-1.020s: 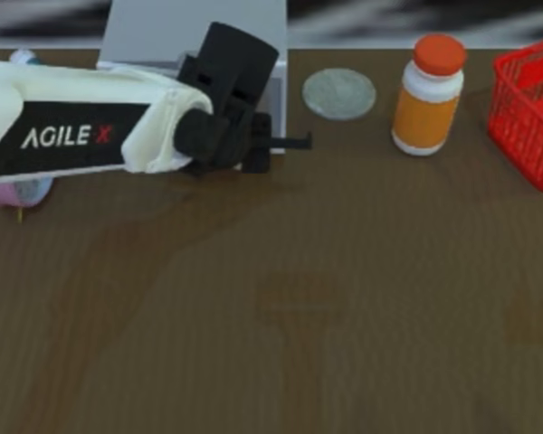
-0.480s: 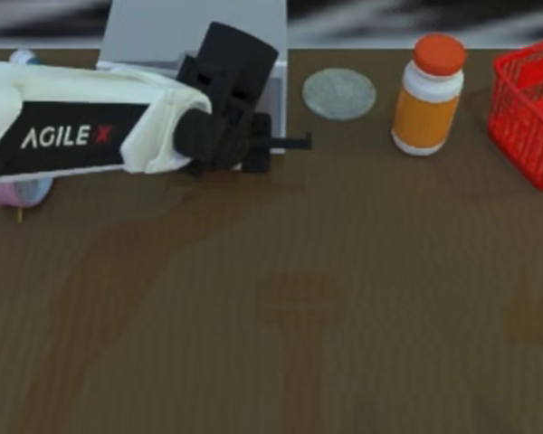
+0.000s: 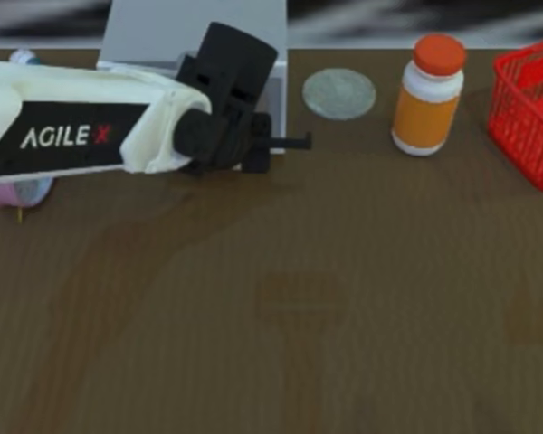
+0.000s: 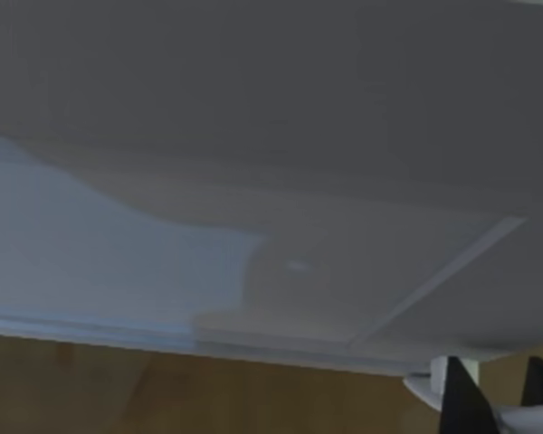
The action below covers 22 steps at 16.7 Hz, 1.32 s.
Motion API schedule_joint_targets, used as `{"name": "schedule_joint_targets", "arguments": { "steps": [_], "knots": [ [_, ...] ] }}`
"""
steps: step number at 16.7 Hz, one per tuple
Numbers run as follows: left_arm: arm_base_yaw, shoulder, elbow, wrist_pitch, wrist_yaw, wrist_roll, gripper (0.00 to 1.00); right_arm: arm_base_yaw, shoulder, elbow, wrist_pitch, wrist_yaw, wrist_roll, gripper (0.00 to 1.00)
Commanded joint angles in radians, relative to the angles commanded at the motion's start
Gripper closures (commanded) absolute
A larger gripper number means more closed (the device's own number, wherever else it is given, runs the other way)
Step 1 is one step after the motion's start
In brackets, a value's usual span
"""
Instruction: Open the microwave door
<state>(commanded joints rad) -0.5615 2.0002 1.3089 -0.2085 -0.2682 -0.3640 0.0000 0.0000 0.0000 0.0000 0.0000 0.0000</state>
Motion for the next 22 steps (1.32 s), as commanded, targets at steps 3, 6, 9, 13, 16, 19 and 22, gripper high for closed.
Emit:
{"name": "schedule_joint_targets", "arguments": {
  "steps": [3,6,9,13,16,19,22],
  "knots": [
    [0.000,0.000,0.000,0.000,0.000,0.000,1.00,0.000,0.000,0.000,0.000,0.000,0.000,0.00],
    [-0.004,-0.003,-0.008,0.004,0.012,0.005,1.00,0.000,0.000,0.000,0.000,0.000,0.000,0.00],
    [0.005,-0.027,-0.034,0.023,0.029,0.032,1.00,0.000,0.000,0.000,0.000,0.000,0.000,0.00],
    [0.012,-0.039,-0.060,0.034,0.044,0.056,1.00,0.000,0.000,0.000,0.000,0.000,0.000,0.00],
    [0.012,-0.039,-0.060,0.034,0.044,0.056,1.00,0.000,0.000,0.000,0.000,0.000,0.000,0.00],
    [0.012,-0.039,-0.060,0.034,0.044,0.056,1.00,0.000,0.000,0.000,0.000,0.000,0.000,0.00],
    [0.012,-0.039,-0.060,0.034,0.044,0.056,1.00,0.000,0.000,0.000,0.000,0.000,0.000,0.00]
  ]
}}
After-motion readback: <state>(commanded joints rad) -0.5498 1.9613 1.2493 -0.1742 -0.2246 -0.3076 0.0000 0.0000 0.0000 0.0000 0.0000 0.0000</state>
